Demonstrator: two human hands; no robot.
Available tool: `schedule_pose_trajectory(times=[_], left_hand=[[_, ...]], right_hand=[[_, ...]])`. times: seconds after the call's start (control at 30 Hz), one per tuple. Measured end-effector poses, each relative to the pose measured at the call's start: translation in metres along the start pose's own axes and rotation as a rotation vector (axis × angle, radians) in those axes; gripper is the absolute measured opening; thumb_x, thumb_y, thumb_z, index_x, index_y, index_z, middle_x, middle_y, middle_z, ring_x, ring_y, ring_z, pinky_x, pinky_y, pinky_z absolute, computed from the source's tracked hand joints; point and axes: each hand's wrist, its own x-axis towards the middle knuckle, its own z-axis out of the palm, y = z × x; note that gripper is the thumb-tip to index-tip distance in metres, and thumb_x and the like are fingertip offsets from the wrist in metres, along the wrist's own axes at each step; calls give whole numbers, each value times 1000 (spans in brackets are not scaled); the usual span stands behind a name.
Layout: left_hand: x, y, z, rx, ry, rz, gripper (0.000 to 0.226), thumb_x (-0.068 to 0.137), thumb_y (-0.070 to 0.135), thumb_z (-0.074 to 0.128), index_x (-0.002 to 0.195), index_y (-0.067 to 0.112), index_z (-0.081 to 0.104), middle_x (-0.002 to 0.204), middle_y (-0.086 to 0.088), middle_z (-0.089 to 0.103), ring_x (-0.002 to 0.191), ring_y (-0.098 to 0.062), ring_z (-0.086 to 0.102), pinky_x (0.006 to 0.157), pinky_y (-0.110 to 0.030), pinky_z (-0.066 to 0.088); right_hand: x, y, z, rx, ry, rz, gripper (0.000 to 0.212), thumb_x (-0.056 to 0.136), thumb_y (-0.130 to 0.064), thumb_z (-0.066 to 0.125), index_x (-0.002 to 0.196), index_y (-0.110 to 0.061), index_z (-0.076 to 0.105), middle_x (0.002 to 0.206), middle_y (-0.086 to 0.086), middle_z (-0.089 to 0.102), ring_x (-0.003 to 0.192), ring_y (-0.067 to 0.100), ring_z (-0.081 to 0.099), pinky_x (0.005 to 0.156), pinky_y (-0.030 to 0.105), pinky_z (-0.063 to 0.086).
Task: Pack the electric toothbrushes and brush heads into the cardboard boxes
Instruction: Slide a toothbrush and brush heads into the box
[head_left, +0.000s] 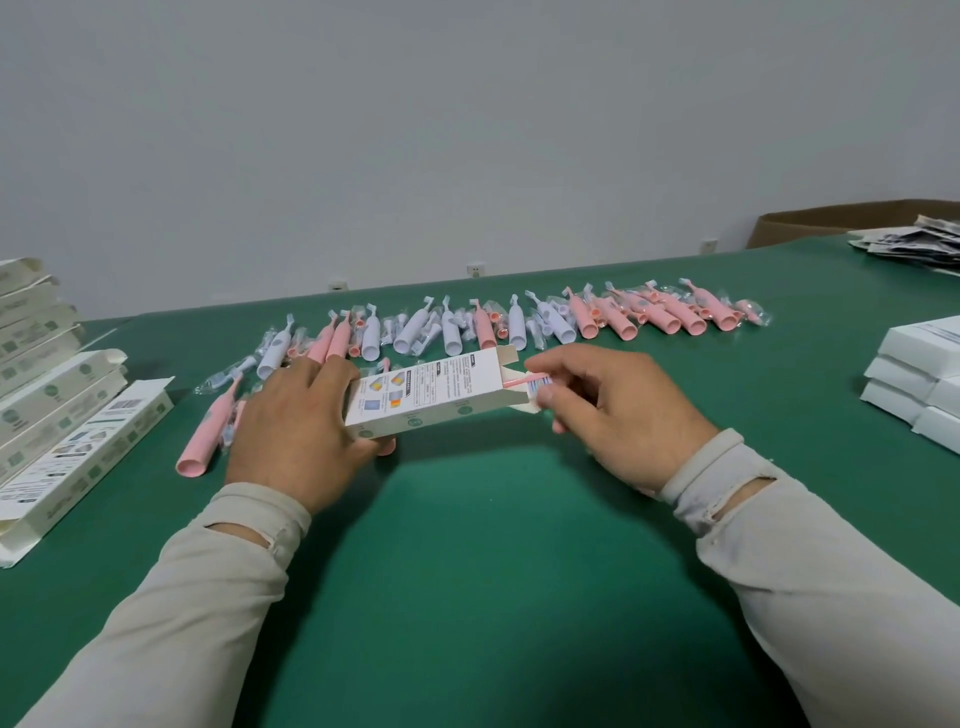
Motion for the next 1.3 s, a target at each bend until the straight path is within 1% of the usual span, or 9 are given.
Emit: schedule_pose_trajectory(times=[0.13, 0.3, 0.5, 0.6, 0.9, 1.0, 1.07, 1.2, 1.3], left_hand=[[-1, 2, 0, -10, -27, -10, 64, 71, 53, 82, 120, 20, 57, 112, -7, 59, 99, -29, 52, 85, -44, 45], [-2, 4, -2, -24, -32, 2, 63, 70, 49, 84, 118, 17, 58, 110, -8, 60, 97, -30, 53, 83, -45, 46], [-2, 7, -6, -16, 39, 87, 64, 60, 34, 93, 110, 10, 62, 99, -14, 62, 88, -35, 54, 74, -46, 46], [-1, 6, -7, -21, 32, 53, 68, 60, 38, 93, 114, 10, 62, 103, -15, 62, 92, -35, 54, 77, -47, 46], [-5, 16, -4, -29, 41, 31, 64, 66, 37, 87, 118, 15, 57, 110, -11, 58, 99, -34, 52, 76, -52, 52], [-4, 18, -4, -39, 43, 20, 64, 66, 37, 88, 117, 13, 58, 109, -12, 58, 99, -35, 52, 73, -53, 52], [-4, 18, -5, -44, 41, 13, 65, 66, 36, 89, 118, 13, 58, 109, -12, 58, 100, -35, 52, 72, -52, 51], [-5, 17, -6, -60, 33, -6, 67, 66, 37, 89, 121, 14, 57, 117, -10, 59, 106, -34, 53, 77, -52, 50], [-3, 17, -6, -58, 18, -4, 67, 68, 37, 88, 122, 13, 56, 118, -10, 59, 106, -33, 52, 81, -52, 50]], right_hand=[[-2, -6, -5, -157, -11, -108, 23, 93, -17, 66, 115, -26, 69, 89, -21, 63, 76, 0, 59, 72, 5, 41], [0, -9, -8, -322, 47, -241, 22, 96, -21, 65, 116, -19, 73, 101, -3, 71, 90, 17, 62, 85, 34, 51], [-2, -6, 4, 162, -18, -1, 7, 89, -17, 73, 84, -21, 76, 77, -8, 72, 68, 4, 59, 71, 16, 49], [0, -4, 4, 350, -12, 72, 4, 86, -14, 77, 84, -18, 76, 78, -1, 74, 69, 8, 58, 73, 25, 52], [1, -3, 8, 261, -38, 19, 15, 88, -16, 74, 79, -28, 75, 75, -16, 64, 67, 4, 52, 71, 17, 44], [6, 0, -11, 447, 137, 67, 19, 91, -15, 71, 79, -29, 75, 70, -19, 68, 60, -3, 55, 63, 13, 46], [9, 11, -30, 267, 259, 128, 18, 93, -17, 69, 77, -25, 71, 66, -17, 65, 56, -4, 53, 64, 18, 46], [3, 29, -51, -330, -194, 411, 22, 84, -38, 74, 79, -18, 68, 75, -7, 69, 71, 11, 63, 78, 32, 53], [-2, 22, -44, -431, -564, 513, 29, 77, -42, 80, 84, -15, 71, 70, -3, 75, 62, 9, 68, 72, 29, 55]])
